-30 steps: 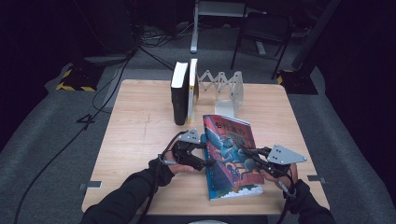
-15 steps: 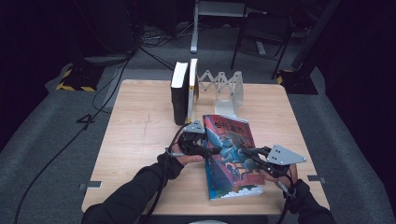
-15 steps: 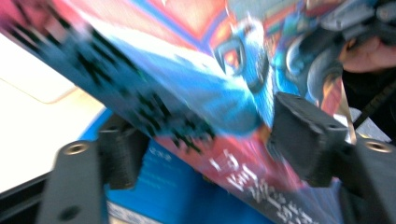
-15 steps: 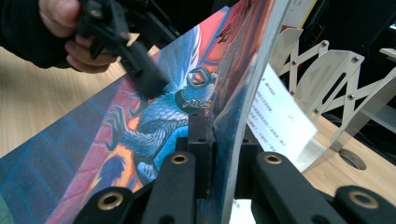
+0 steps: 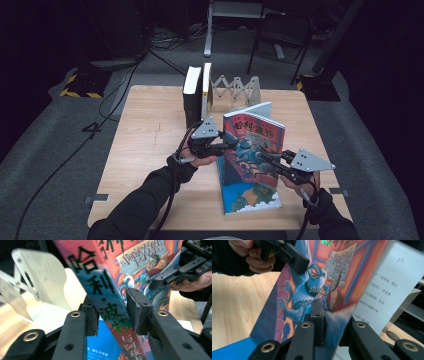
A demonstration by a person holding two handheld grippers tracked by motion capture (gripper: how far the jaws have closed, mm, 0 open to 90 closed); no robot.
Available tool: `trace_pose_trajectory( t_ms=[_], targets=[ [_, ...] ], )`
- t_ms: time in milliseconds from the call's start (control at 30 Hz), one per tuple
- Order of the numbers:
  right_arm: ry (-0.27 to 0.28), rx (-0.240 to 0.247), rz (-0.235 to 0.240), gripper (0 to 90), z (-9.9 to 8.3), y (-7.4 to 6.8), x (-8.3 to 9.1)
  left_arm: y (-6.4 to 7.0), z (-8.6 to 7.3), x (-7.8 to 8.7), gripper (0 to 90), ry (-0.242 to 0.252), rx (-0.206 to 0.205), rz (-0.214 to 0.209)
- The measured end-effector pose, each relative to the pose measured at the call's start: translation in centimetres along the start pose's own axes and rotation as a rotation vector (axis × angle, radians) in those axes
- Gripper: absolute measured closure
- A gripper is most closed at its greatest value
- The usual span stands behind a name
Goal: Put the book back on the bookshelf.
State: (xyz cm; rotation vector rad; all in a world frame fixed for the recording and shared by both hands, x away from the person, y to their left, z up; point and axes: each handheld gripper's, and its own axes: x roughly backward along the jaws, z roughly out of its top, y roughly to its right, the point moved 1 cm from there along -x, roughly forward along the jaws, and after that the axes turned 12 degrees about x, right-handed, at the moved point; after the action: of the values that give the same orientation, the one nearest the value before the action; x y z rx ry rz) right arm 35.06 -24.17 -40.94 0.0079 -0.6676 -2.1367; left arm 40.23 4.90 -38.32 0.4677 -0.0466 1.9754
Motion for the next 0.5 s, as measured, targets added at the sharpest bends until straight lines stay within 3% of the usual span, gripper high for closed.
trace_pose_trajectory(
  t_ms=[33,100,233,333,500],
  targets=[
    [-0.002,0.003,-0.003,77.4,0.0,0.0,0.0,0.0,0.0,0.0,65.0,0.000,0.000,0.000],
    [0.000,0.001,-0.014,73.7,0.1,0.0,0.2,0.7,0.0,0.4,65.7,0.007,-0.049,-0.012],
    [-0.005,-0.015,-0.024,66.1,-0.1,-0.1,0.8,1.7,-0.3,0.9,67.3,0.010,-0.087,-0.035],
    [-0.014,-0.015,-0.043,58.7,-0.3,-0.2,1.6,2.3,-0.6,1.3,68.5,0.015,-0.098,-0.051],
    [-0.047,-0.069,-0.066,43.4,-1.4,1.0,2.9,3.2,-1.0,1.5,70.3,0.024,-0.110,-0.083]
  ],
)
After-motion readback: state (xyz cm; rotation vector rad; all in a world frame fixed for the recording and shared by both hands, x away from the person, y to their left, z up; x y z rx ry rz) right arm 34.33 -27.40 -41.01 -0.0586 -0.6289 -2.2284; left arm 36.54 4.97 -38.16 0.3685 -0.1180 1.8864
